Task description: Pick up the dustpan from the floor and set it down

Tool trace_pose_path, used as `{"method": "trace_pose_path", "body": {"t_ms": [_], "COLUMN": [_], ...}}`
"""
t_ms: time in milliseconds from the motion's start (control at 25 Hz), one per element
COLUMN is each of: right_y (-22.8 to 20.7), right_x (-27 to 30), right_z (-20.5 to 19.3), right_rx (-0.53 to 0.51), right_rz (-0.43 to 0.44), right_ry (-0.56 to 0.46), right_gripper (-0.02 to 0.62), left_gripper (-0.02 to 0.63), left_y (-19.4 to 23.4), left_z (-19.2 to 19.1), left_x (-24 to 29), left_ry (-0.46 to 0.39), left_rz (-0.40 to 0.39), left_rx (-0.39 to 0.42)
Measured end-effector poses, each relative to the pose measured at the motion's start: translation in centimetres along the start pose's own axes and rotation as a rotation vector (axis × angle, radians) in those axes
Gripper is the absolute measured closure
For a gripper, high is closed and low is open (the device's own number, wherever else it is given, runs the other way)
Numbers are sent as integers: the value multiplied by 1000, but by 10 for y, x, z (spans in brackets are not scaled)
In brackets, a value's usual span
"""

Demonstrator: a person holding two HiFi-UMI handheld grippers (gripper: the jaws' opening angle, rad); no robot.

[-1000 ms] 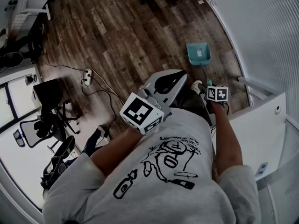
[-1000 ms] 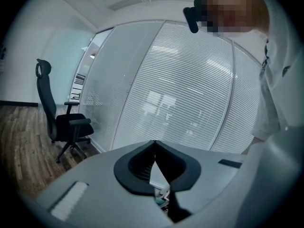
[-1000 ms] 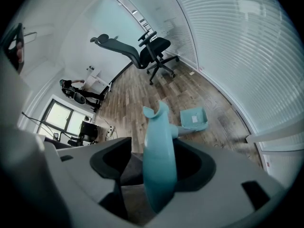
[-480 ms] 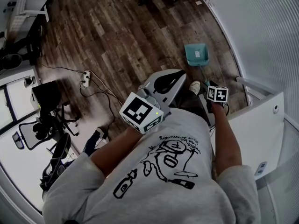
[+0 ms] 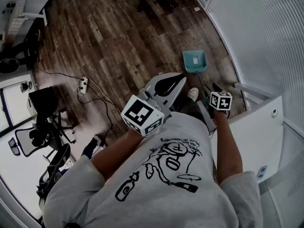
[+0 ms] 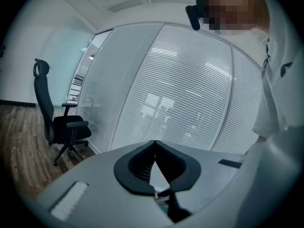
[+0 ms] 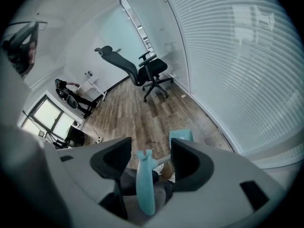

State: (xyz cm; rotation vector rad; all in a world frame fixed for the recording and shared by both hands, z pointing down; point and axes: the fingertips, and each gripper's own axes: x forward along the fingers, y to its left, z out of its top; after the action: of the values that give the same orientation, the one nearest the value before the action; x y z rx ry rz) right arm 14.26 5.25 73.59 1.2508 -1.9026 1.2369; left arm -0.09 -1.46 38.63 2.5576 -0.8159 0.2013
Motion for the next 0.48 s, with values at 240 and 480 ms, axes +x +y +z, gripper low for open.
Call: {"method": "trace_pose_path", "body": {"t_ms": [240,480], "right_y": [19,44], "right_x": [-33,-72], "right_z": [39,89], "right_rx": [-56,-143], "right_rz": [8,20], "right_ry": [-114,-241], "right_gripper": [364,364], "left_gripper": [604,604], "left_y": [4,4], "left_z": [7,13], "left_x": [0,6], "left_ry": [-11,-22], "left_rz": [2,-5], "left_rx": [5,15]}}
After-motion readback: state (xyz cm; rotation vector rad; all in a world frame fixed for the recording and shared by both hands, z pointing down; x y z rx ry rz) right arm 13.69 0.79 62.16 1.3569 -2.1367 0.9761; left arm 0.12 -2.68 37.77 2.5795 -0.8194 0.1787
